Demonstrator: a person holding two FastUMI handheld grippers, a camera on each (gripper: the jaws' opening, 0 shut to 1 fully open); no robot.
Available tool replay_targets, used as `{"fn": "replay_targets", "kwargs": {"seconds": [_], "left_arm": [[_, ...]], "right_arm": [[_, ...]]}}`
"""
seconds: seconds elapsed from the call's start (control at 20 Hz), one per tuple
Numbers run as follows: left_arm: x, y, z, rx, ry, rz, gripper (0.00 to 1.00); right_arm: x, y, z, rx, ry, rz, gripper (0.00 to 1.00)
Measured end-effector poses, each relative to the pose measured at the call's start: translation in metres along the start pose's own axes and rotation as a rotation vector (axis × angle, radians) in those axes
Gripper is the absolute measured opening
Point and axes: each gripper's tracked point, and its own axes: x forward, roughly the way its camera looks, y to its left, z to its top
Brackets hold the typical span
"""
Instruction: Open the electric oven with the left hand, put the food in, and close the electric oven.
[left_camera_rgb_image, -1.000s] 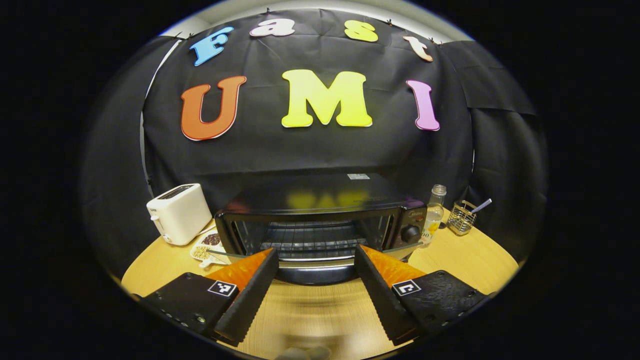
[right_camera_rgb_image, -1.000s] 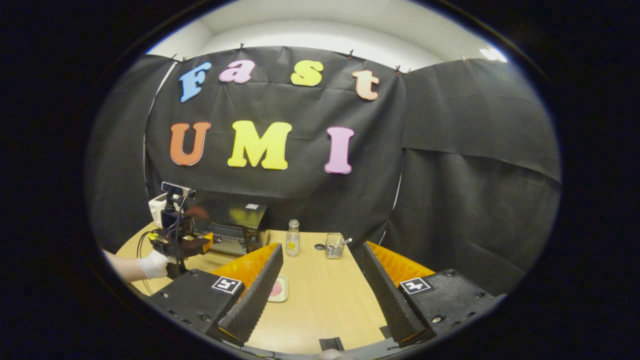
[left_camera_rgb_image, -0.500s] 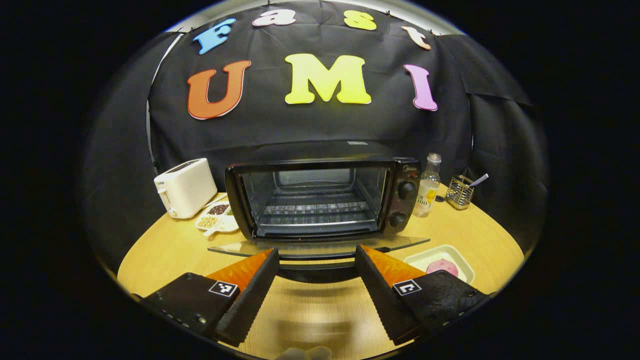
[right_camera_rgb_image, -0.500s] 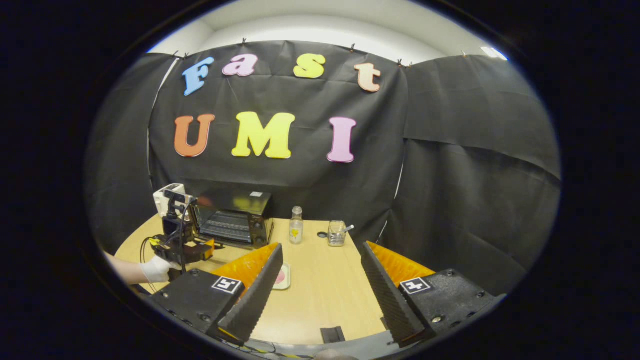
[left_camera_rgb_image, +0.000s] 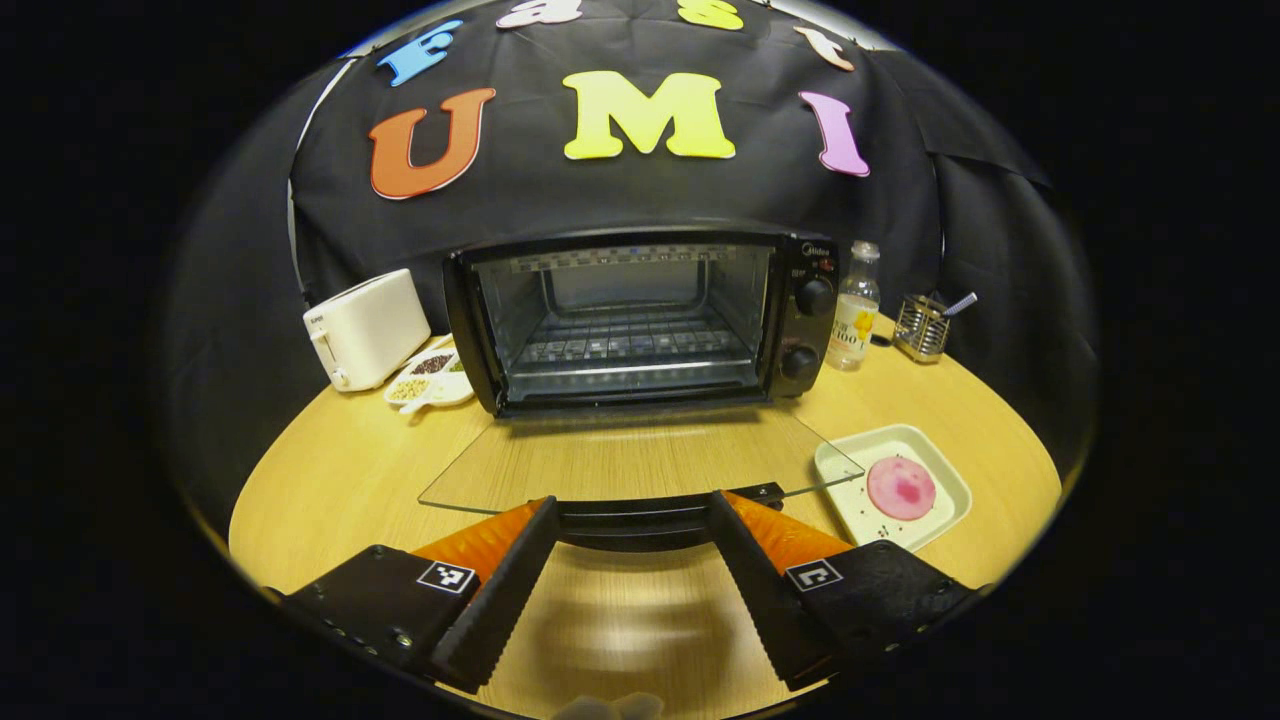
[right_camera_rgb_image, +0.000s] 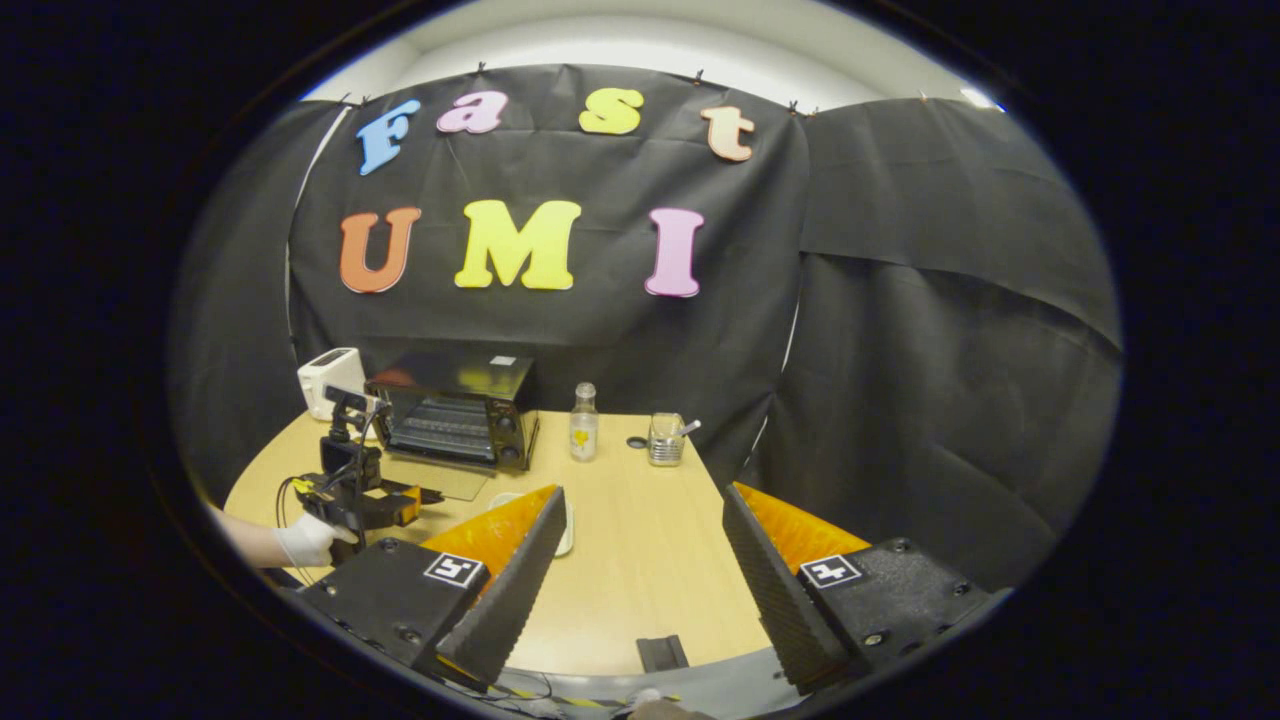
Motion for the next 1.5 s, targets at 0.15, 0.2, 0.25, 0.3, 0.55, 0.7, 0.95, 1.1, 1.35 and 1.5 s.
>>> {"fn": "replay_targets", "kwargs": {"seconds": [0.15, 0.2, 0.25, 0.3, 0.55, 0.7, 0.95, 1.1, 1.35, 1.5], "left_arm": [[0.007, 0.002, -0.019, -0.053, 0.067, -0.004, 0.98], [0.007, 0.001, -0.02, -0.051, 0.068, -0.003, 0.98], [0.007, 0.001, -0.018, -0.043, 0.061, -0.004, 0.97], [0.008, 0.002, -0.018, -0.04, 0.06, -0.003, 0.97], [-0.004, 0.015, -0.002, -0.023, 0.001, 0.034, 0.98], [-0.032, 0.025, 0.021, -0.023, -0.07, 0.039, 0.97], [-0.112, 0.042, 0.064, -0.003, -0.197, 0.073, 0.97], [-0.159, 0.045, 0.08, -0.027, -0.236, 0.107, 0.97], [-0.225, 0.037, 0.101, -0.092, -0.289, 0.13, 0.97], [-0.251, 0.033, 0.108, -0.087, -0.295, 0.164, 0.97]], "right_arm": [[0.003, 0.0, -0.01, 0.003, 0.023, 0.001, 0.99], [0.005, -0.001, -0.012, 0.004, 0.029, 0.002, 0.99], [0.007, -0.001, -0.017, 0.006, 0.038, 0.002, 0.99], [0.011, -0.001, -0.022, 0.007, 0.052, 0.007, 0.99], [0.033, 0.005, -0.037, 0.006, 0.089, 0.053, 0.99], [0.055, 0.007, -0.04, -0.001, 0.098, 0.096, 0.99], [0.115, 0.011, -0.067, -0.004, 0.172, 0.193, 0.99], [0.154, 0.017, -0.085, -0.005, 0.228, 0.24, 0.98], [0.222, 0.026, -0.122, -0.025, 0.347, 0.301, 0.97], [0.251, 0.043, -0.145, 0.021, 0.447, 0.361, 0.84]]}}
